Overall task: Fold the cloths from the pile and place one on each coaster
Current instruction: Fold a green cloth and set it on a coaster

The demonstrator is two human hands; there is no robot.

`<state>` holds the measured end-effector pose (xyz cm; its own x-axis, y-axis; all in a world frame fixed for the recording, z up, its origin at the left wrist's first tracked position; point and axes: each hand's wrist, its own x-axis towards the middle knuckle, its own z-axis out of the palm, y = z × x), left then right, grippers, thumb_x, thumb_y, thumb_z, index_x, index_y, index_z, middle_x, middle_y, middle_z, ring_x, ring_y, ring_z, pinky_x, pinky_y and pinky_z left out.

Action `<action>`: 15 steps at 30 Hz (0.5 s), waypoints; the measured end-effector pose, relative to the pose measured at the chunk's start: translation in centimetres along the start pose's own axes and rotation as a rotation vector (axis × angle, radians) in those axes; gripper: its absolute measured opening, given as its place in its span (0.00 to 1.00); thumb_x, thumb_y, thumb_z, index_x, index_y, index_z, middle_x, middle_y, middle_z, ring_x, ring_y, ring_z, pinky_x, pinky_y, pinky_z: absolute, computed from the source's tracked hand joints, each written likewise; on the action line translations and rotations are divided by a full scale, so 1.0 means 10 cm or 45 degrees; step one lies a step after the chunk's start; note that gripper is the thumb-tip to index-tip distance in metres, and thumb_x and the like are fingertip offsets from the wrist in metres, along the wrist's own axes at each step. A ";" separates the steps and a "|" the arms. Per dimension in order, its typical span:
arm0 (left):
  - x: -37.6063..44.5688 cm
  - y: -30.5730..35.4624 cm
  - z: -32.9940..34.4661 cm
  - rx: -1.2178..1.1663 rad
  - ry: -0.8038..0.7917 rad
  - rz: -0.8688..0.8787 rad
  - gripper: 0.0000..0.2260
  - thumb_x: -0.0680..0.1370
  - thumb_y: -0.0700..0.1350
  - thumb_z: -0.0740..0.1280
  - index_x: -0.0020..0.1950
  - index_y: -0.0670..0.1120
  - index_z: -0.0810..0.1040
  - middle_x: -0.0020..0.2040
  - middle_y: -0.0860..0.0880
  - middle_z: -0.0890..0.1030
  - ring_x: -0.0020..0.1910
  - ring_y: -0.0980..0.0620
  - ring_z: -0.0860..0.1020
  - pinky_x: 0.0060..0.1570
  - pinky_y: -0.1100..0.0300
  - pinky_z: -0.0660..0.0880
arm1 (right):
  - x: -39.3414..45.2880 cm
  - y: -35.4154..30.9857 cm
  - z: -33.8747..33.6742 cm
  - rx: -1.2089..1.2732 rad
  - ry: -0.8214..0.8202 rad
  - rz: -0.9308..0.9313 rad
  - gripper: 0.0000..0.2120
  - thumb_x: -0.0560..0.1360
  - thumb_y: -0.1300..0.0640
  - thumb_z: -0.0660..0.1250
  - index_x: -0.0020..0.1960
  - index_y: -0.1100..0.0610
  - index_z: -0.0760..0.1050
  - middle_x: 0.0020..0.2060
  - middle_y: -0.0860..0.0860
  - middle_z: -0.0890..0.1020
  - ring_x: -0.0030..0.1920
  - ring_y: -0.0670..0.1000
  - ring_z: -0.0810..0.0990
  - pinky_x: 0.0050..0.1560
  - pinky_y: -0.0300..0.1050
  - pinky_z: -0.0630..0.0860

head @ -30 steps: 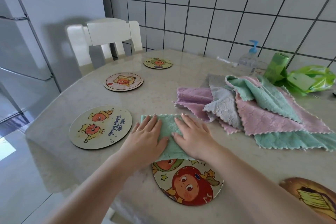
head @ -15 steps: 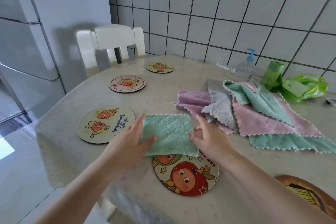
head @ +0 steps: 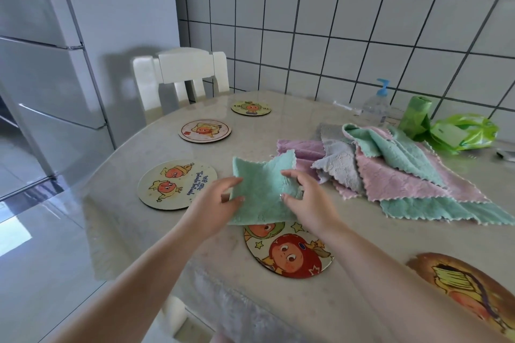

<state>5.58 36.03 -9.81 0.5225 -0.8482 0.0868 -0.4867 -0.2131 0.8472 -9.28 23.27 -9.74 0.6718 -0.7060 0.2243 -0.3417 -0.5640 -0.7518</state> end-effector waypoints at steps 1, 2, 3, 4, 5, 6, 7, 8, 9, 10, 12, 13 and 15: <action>0.00 0.02 -0.01 -0.157 0.029 -0.034 0.21 0.78 0.40 0.63 0.71 0.51 0.67 0.67 0.56 0.70 0.55 0.62 0.76 0.42 0.71 0.75 | -0.01 -0.05 -0.02 0.044 0.022 0.003 0.21 0.75 0.60 0.66 0.66 0.49 0.68 0.62 0.43 0.72 0.50 0.36 0.72 0.53 0.33 0.69; 0.02 0.03 -0.03 -0.317 0.047 -0.075 0.23 0.77 0.38 0.64 0.70 0.52 0.67 0.65 0.57 0.70 0.50 0.65 0.77 0.39 0.72 0.75 | -0.01 -0.09 -0.04 0.091 0.041 0.008 0.20 0.75 0.60 0.66 0.65 0.48 0.68 0.60 0.42 0.70 0.42 0.35 0.73 0.45 0.30 0.72; 0.06 0.03 -0.06 -0.487 0.043 -0.125 0.23 0.77 0.36 0.64 0.70 0.52 0.67 0.65 0.56 0.70 0.49 0.64 0.78 0.42 0.69 0.77 | 0.00 -0.12 -0.06 0.137 0.058 0.016 0.20 0.75 0.61 0.65 0.64 0.48 0.69 0.58 0.40 0.69 0.38 0.38 0.76 0.39 0.28 0.73; 0.12 0.02 -0.09 -0.656 0.021 -0.183 0.24 0.76 0.35 0.63 0.69 0.51 0.68 0.66 0.54 0.72 0.52 0.60 0.79 0.47 0.63 0.79 | 0.03 -0.14 -0.09 0.180 0.069 0.027 0.19 0.75 0.61 0.65 0.64 0.48 0.69 0.58 0.39 0.69 0.41 0.40 0.78 0.39 0.27 0.75; 0.20 0.01 -0.13 -0.799 -0.006 -0.242 0.23 0.76 0.33 0.63 0.69 0.51 0.69 0.65 0.51 0.74 0.54 0.54 0.79 0.53 0.55 0.78 | 0.08 -0.15 -0.10 0.217 0.072 0.033 0.18 0.76 0.60 0.65 0.63 0.47 0.70 0.56 0.37 0.70 0.42 0.41 0.78 0.44 0.26 0.74; 0.30 0.00 -0.16 -0.901 -0.027 -0.285 0.22 0.76 0.32 0.62 0.67 0.49 0.70 0.62 0.49 0.78 0.55 0.50 0.80 0.55 0.50 0.77 | 0.15 -0.13 -0.11 0.253 0.065 0.034 0.17 0.75 0.60 0.66 0.61 0.45 0.71 0.53 0.36 0.72 0.40 0.37 0.77 0.40 0.24 0.73; 0.42 -0.02 -0.19 -0.969 -0.043 -0.316 0.21 0.76 0.30 0.61 0.66 0.48 0.72 0.59 0.48 0.80 0.55 0.48 0.80 0.55 0.49 0.77 | 0.23 -0.11 -0.12 0.290 0.051 0.038 0.16 0.75 0.59 0.66 0.59 0.43 0.71 0.49 0.35 0.72 0.37 0.34 0.75 0.36 0.25 0.72; 0.55 -0.03 -0.20 -1.019 -0.053 -0.339 0.20 0.76 0.30 0.60 0.64 0.48 0.74 0.56 0.48 0.82 0.53 0.47 0.81 0.52 0.51 0.79 | 0.33 -0.08 -0.12 0.325 0.035 0.045 0.16 0.75 0.59 0.67 0.57 0.41 0.72 0.45 0.35 0.73 0.36 0.33 0.74 0.34 0.26 0.69; 0.71 -0.03 -0.21 -1.040 -0.056 -0.349 0.19 0.77 0.29 0.59 0.62 0.47 0.75 0.54 0.47 0.83 0.52 0.48 0.82 0.48 0.53 0.80 | 0.46 -0.03 -0.12 0.362 0.023 0.053 0.16 0.75 0.58 0.67 0.55 0.39 0.73 0.45 0.34 0.74 0.39 0.32 0.75 0.37 0.28 0.71; 0.89 -0.03 -0.23 -1.039 -0.053 -0.354 0.19 0.77 0.29 0.59 0.60 0.47 0.76 0.53 0.47 0.83 0.51 0.48 0.82 0.45 0.55 0.80 | 0.60 0.01 -0.13 0.397 0.013 0.061 0.16 0.74 0.58 0.68 0.53 0.37 0.74 0.46 0.34 0.75 0.43 0.32 0.75 0.40 0.29 0.72; 1.27 -0.03 -0.27 -1.041 -0.037 -0.368 0.18 0.76 0.28 0.58 0.58 0.47 0.77 0.52 0.47 0.83 0.50 0.48 0.82 0.45 0.56 0.80 | 0.92 0.10 -0.14 0.425 -0.012 0.072 0.17 0.74 0.58 0.68 0.52 0.35 0.74 0.45 0.35 0.75 0.41 0.37 0.75 0.41 0.34 0.75; 1.47 -0.04 -0.30 -1.042 -0.030 -0.377 0.18 0.76 0.28 0.58 0.57 0.47 0.78 0.52 0.47 0.83 0.50 0.48 0.82 0.44 0.56 0.80 | 1.09 0.12 -0.15 0.425 -0.023 0.082 0.17 0.74 0.58 0.68 0.52 0.35 0.74 0.43 0.38 0.75 0.37 0.39 0.74 0.37 0.41 0.76; 1.87 -0.04 -0.38 -1.034 -0.031 -0.395 0.19 0.76 0.28 0.59 0.58 0.47 0.78 0.53 0.47 0.83 0.51 0.47 0.82 0.42 0.57 0.80 | 1.44 0.13 -0.18 0.448 -0.051 0.144 0.18 0.75 0.58 0.68 0.56 0.37 0.74 0.47 0.45 0.79 0.33 0.47 0.79 0.30 0.46 0.78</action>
<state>18.16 22.10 -6.53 0.5292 -0.8212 -0.2133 0.3304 -0.0321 0.9433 -1.27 11.60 -6.38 0.6706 -0.7338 0.1085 -0.1728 -0.2968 -0.9392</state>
